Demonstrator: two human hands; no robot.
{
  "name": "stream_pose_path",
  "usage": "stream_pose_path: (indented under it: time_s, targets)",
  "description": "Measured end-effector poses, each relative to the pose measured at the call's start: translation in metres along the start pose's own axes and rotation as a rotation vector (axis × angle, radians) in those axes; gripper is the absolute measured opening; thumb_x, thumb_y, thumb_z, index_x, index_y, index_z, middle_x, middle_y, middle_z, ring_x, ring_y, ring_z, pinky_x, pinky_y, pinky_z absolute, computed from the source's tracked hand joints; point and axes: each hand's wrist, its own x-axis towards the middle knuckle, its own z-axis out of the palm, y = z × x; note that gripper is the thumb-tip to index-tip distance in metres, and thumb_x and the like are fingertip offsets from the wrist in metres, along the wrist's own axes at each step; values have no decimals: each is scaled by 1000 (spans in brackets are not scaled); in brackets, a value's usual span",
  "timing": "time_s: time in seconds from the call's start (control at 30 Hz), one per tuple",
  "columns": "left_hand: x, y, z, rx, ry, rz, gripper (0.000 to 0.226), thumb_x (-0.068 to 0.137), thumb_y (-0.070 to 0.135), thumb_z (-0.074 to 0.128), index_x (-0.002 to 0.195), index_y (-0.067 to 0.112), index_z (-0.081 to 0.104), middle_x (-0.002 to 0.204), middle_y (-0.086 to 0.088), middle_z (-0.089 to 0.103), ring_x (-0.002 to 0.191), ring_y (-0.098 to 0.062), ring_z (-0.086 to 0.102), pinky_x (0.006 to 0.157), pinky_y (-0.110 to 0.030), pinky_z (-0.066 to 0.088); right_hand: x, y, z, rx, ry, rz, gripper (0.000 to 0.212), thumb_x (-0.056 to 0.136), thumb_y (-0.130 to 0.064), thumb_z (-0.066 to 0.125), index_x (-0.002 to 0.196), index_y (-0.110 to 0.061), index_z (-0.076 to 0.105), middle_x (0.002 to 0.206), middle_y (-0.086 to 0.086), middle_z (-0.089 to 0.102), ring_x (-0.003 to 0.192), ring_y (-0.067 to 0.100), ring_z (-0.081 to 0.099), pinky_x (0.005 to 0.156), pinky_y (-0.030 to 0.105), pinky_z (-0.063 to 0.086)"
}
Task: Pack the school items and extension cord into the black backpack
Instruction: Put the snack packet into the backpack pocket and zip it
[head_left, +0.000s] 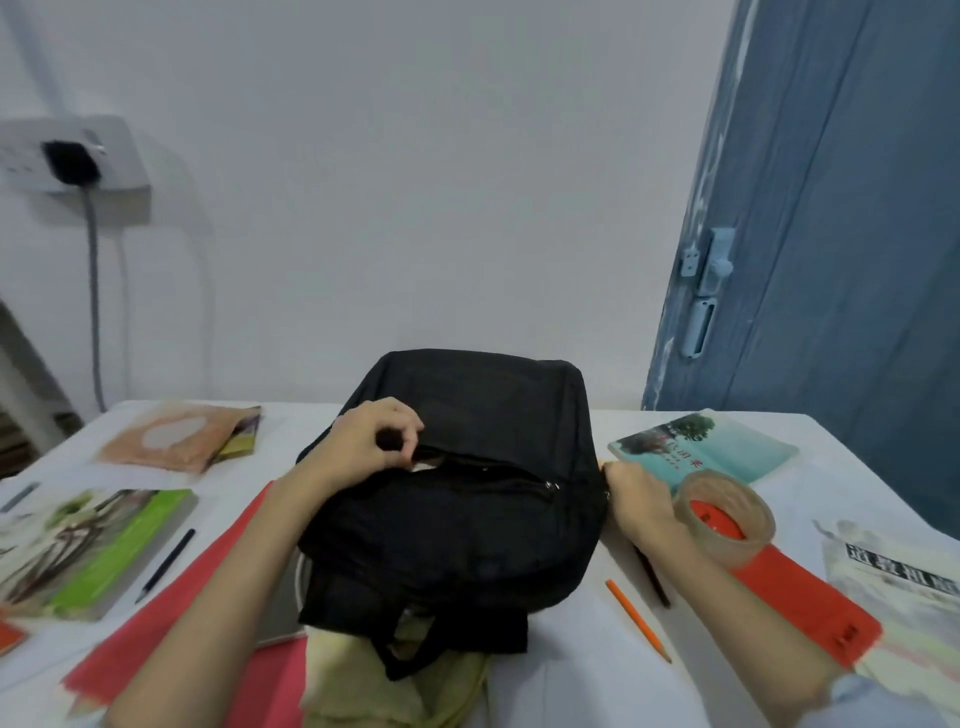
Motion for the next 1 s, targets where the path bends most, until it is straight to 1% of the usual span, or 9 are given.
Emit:
stream_pose_path:
  time_s: [0.1,0.27,0.37,0.47,0.6,0.7,0.8,0.87,1.0]
  targets:
    - [-5,-8,-9,63,3,11,62,80,-5,61,53,50,64,100,31,54,102,-9,55,92,-23,39,10,3,-3,166,132,103,16,88,-11,48,94,-9,62,102,17,66,98,34,61,74,34,45]
    - [-4,-13,-1,-22,160,14,32,85,-12,54,102,8,72,98,31,51,96,10,54,85,6,28,13,0,-36,440,422,197,23,89,-12,51,106,-9,67,99,16,68,94,35,61,75,37,46]
    - [3,-7,-5,-105,200,12,35,85,-15,50,108,4,68,102,23,54,96,24,48,87,6,28,-1,-21,-69,810,522,-53,16,88,-14,60,99,-13,72,83,2,71,80,16,64,72,30,50]
    - [14,-2,-11,-168,190,-18,36,87,-14,47,111,5,67,110,7,59,106,-2,52,89,2,30,-36,-67,-90,1004,418,-401,20,82,-1,64,92,-15,74,82,-6,70,74,0,63,65,11,49]
    - [19,2,-14,-209,155,-42,36,89,-11,45,112,6,66,118,1,59,111,-9,50,94,-5,31,-59,-117,-62,587,460,-812,14,74,-13,63,83,-13,74,81,-3,65,70,9,61,56,16,46]
    - [16,3,-14,-226,160,-40,36,90,-11,44,112,6,66,116,4,57,111,-8,49,88,3,29,-52,-133,-38,95,600,-793,13,57,-11,78,64,-12,67,72,0,57,60,17,54,40,22,32]
    - [10,4,-13,-260,149,-36,34,90,-8,46,110,8,67,114,6,58,112,-9,51,88,3,31,-42,-144,-29,-11,507,-545,26,41,-8,85,51,-12,62,61,1,55,43,18,52,38,20,19]
    - [5,5,-15,-304,79,-32,31,90,-4,50,105,14,70,115,6,60,110,-8,54,88,0,35,-39,-145,-27,-140,383,-443,16,60,-17,83,71,-14,71,74,2,62,61,21,63,45,24,34]
    - [-4,-4,-22,-464,128,-105,25,89,3,56,93,21,73,114,8,62,101,-2,57,81,-3,39,-45,-120,-36,462,79,-396,24,87,-28,61,102,-12,70,103,2,70,100,16,61,87,30,48]
